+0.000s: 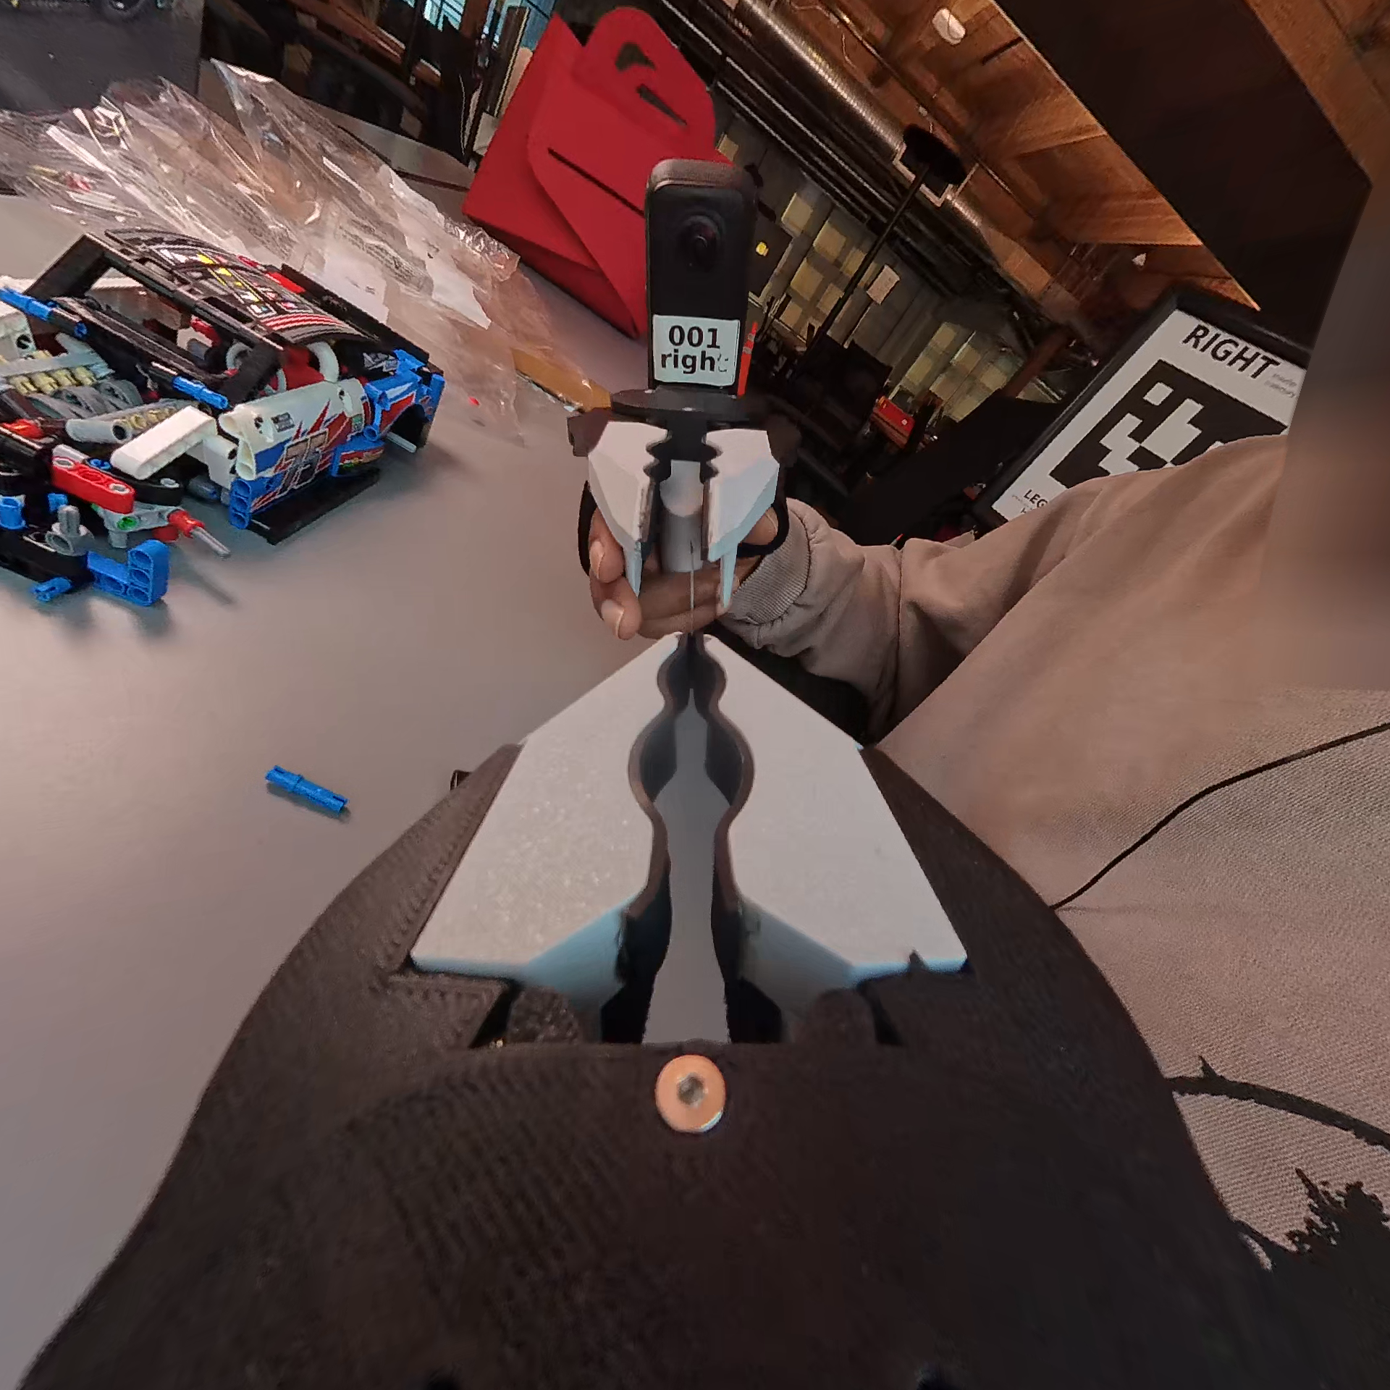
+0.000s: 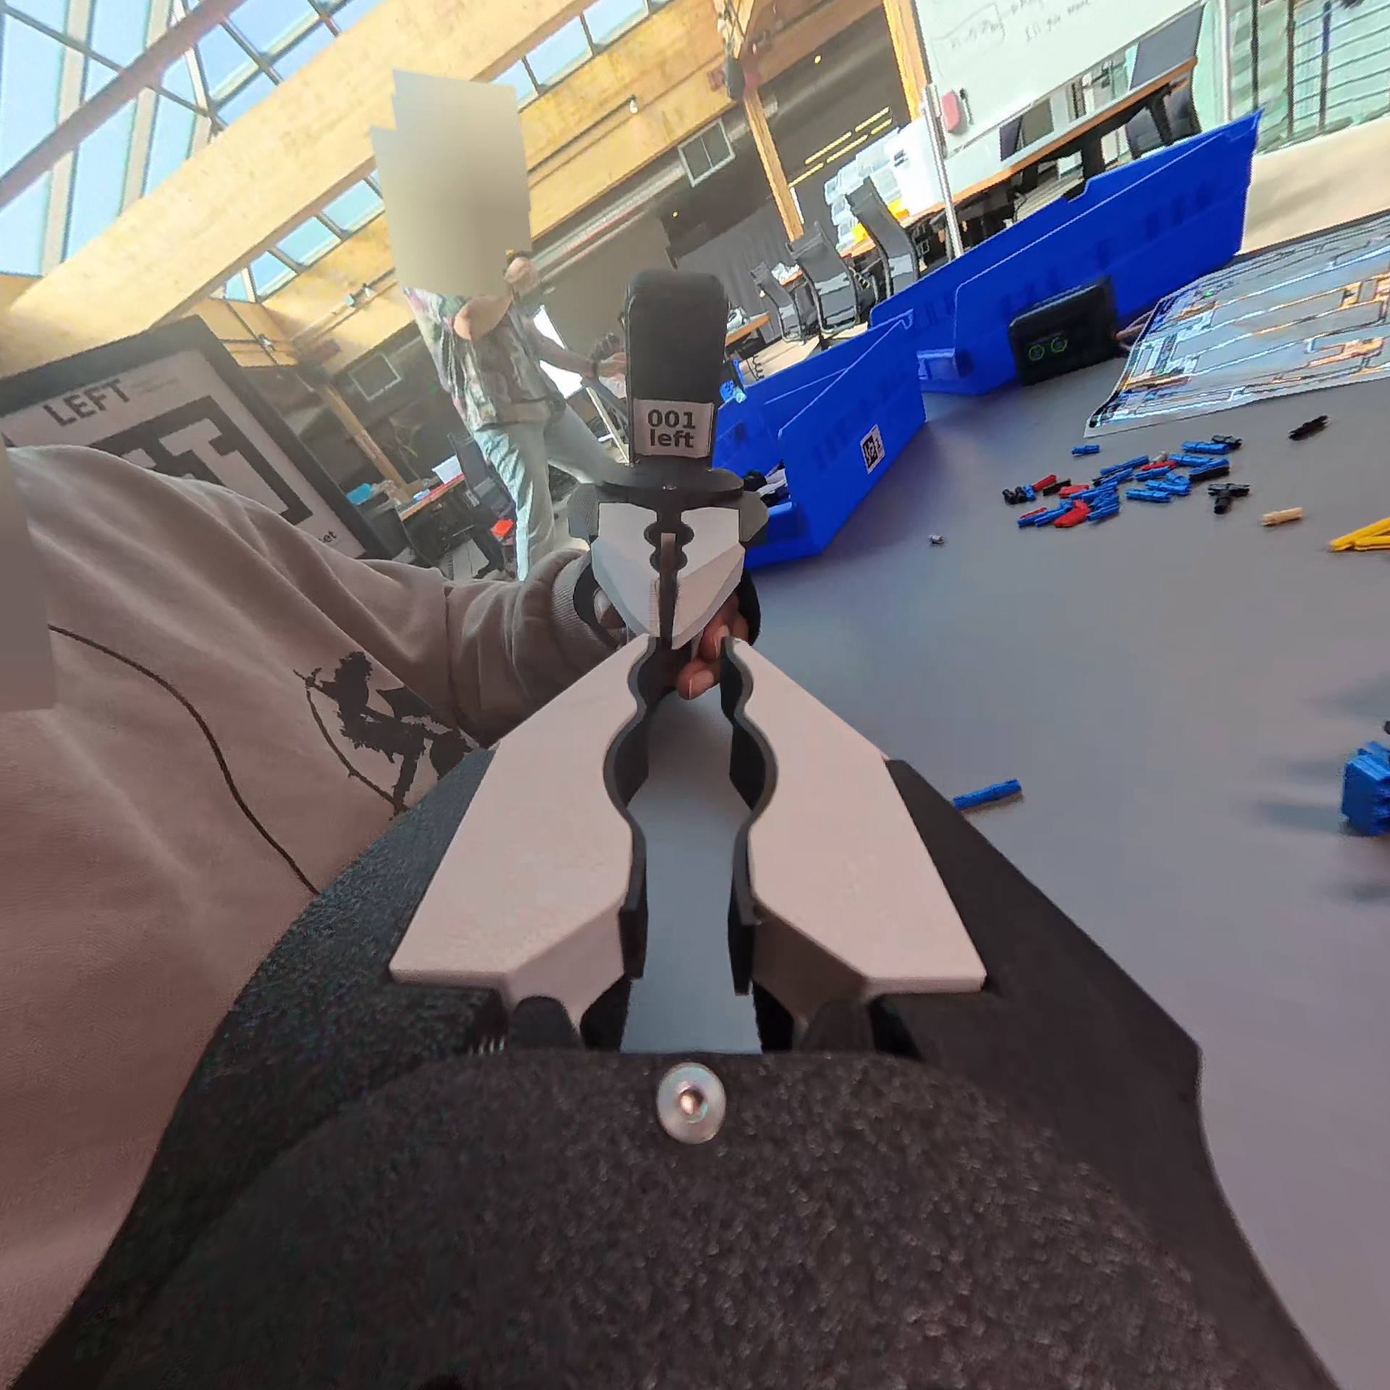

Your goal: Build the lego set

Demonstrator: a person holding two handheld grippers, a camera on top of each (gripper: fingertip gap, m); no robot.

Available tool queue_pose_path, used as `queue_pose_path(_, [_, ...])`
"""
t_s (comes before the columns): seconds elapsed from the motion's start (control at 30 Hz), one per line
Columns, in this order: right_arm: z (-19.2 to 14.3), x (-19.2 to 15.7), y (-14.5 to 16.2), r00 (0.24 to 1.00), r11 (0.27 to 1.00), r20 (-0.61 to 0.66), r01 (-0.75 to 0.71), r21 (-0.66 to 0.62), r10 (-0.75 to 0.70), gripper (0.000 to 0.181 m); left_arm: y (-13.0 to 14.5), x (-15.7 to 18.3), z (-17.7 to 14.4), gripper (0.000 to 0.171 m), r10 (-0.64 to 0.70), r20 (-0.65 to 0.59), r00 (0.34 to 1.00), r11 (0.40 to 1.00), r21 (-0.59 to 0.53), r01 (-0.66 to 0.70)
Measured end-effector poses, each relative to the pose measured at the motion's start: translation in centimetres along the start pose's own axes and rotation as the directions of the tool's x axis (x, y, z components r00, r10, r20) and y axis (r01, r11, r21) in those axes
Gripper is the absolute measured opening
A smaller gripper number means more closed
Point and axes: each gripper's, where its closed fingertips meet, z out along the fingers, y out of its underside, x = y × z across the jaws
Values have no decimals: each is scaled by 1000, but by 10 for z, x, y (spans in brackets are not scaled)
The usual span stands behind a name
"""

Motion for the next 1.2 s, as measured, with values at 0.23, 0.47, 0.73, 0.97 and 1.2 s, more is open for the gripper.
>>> queue_pose_path(0.23, [6, -5, 8, 1000, 999, 14, 27, -43, -26, 5, 6, -1, 1, 0, -4, 3, 1000, 999, -33, 4])
queue_pose_path(0.47, [6, -4, 9, 1000, 999, 10, 22, -42, -21, 0, 8, -3, 1, 0, -2, 9, 1000, 999, -43, 2])
queue_pose_path(0.73, [3, 4, 4, 999, 1000, -39, 12, -16, -12, 0, 2, -14, -5, 30, 69, 98, 993, 997, -33, -66])
queue_pose_path(0.97, [-6, 42, 11, 940, 964, -212, -265, 30, 265, 0, 62, -62, -15, 42, 429, 319, 845, 843, -478, -247])
queue_pose_path(1.2, [5, 53, 55, 839, 871, -285, -491, -28, 464, 0, 86, -74, -6, 36, 485, 316, 815, 774, -588, -232])
